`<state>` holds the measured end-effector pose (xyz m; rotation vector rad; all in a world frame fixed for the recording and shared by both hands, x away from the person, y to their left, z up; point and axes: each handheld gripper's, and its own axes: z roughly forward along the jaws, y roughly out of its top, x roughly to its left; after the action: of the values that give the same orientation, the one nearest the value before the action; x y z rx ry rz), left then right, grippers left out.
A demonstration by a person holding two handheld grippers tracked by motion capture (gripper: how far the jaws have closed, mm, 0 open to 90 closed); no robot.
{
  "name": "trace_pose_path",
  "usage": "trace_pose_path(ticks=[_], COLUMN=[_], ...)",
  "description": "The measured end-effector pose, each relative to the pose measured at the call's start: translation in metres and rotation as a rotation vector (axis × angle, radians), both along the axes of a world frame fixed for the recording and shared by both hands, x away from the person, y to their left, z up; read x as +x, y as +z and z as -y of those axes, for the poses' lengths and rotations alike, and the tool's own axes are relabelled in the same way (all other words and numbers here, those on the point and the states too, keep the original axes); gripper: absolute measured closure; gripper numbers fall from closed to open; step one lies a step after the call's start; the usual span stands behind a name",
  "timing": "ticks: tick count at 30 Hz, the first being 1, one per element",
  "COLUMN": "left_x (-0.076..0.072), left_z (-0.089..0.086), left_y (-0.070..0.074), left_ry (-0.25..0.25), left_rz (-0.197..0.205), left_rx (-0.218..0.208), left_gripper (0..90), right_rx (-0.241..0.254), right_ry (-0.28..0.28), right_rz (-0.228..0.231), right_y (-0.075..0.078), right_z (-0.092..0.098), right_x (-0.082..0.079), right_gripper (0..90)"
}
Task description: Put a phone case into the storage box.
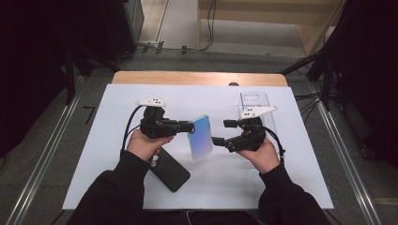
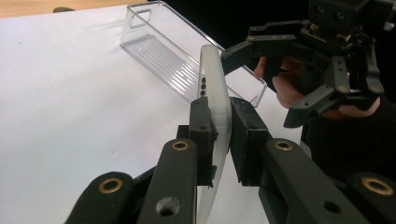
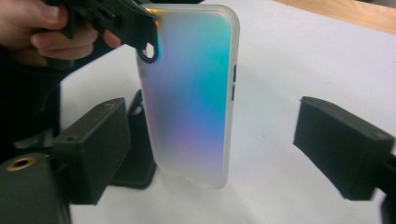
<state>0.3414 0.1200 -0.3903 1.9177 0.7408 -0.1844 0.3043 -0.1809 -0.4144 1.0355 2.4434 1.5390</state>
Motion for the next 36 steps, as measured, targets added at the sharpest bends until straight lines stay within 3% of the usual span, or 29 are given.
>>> trace_pose_path(ticks=[2, 7, 14, 36], left_x=[-0.001, -0.001, -0.003, -0.010], left_z=[0.002, 0.005, 0.013, 0.023], left_y=[0.000, 0.000, -0.002, -0.001], left_ry=[0.016, 0.049, 0.065, 0.139], left_rz=[0.004, 0.003, -0.006, -0.011], left_rx=[0.006, 0.002, 0.024, 0.021], left_gripper=[80.9, 80.9, 80.8, 80.8], right_rx=[-0.017, -0.047, -0.043, -0.068], right_ry=[-0.031, -0.101, -0.156, -0.218], right_rz=[0.016, 0.020, 0.034, 0.035], right_y=[0.000, 0.001, 0.000, -0.004], right_z=[-0.002, -0.008, -0.014, -0.043], right_x=[-0.001, -0.004, -0.006, -0.009], right_gripper=[1.5, 4.1, 4.1, 4.1])
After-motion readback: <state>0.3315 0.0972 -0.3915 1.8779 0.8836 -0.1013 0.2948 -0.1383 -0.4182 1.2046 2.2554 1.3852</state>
